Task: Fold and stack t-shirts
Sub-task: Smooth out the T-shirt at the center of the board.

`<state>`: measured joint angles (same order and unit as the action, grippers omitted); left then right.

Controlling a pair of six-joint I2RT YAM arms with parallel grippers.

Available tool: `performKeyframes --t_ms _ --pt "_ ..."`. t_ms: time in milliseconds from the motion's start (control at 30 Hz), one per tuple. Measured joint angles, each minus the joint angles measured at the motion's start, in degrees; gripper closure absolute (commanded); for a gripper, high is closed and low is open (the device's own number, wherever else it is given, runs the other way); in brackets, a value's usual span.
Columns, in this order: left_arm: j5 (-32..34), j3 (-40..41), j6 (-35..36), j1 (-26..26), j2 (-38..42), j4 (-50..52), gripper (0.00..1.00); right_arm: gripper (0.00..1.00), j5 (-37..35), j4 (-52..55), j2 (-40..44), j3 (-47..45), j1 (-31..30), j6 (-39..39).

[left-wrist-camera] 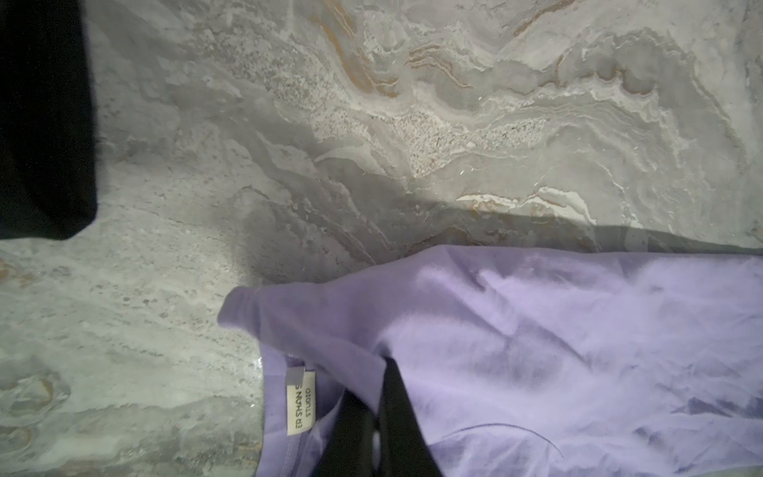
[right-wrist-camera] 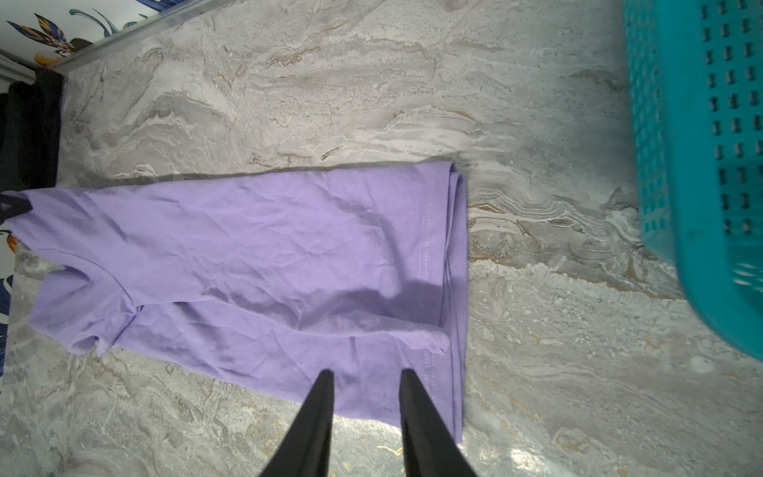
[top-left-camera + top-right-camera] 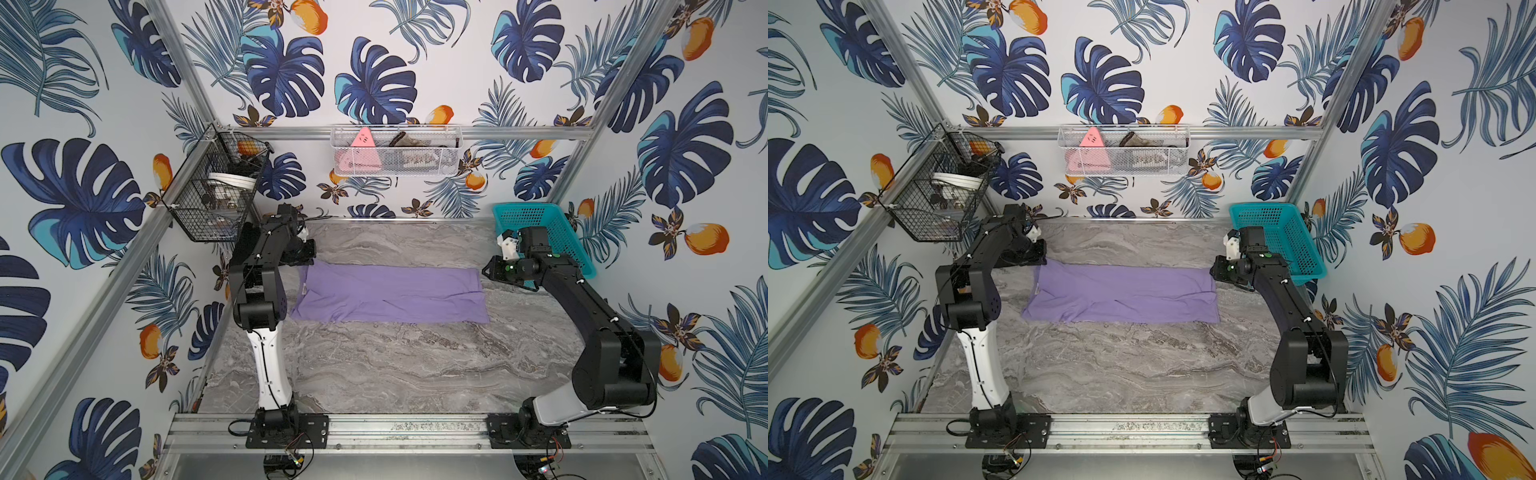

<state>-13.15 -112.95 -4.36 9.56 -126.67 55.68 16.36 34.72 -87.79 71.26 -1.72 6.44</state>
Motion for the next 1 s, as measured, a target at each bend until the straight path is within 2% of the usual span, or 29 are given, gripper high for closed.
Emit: performKeyframes --t_ms 333,600,767,800,833,867,900,933,967,1000 --pt "1.5 -0.6 0.0 0.0 4.3 -2.6 1.0 0.7 0.5 -0.2 1.1 -1.4 0.0 0.0" --pt "5.8 -2.4 0.3 0.2 -0.6 -3.8 1.0 0.7 0.9 -0.2 2.4 -2.3 0.0 0.0" --pt "7.8 -5.6 1.2 0.2 -1.0 -4.6 1.0 0.69 1.1 -0.2 3.9 -3.9 0.0 0.0" --pt "8.5 -5.9 1.2 0.2 -1.0 -5.2 0.97 0.68 1.2 -0.2 4.1 -4.3 0.0 0.0" --pt "9.2 -6.1 1.4 0.1 -1.0 -5.6 0.86 0.68 1.3 -0.2 4.3 -4.6 0.0 0.1" --pt "10.1 -6.4 1.6 0.1 -1.2 -5.7 0.68 0.67 1.3 -0.2 4.4 -4.9 0.0 0.3" --pt "10.7 -6.9 1.8 0.1 -1.5 -5.8 0.42 0.65 1.4 -0.2 4.5 -5.0 0.0 0.2" --pt "11.6 -7.5 2.4 0.1 -2.1 -6.0 0.06 0.63 1.5 -0.2 4.5 -5.1 0.0 0.2" --pt "12.2 -7.9 2.8 0.1 -2.7 -6.3 0.01 0.6 1.5 -0.1 4.5 -5.1 0.0 0.3" --pt "13.0 -8.0 2.8 0.1 -3.2 -6.3 0.01 0.56 1.5 -0.2 4.5 -5.1 0.0 0.3"
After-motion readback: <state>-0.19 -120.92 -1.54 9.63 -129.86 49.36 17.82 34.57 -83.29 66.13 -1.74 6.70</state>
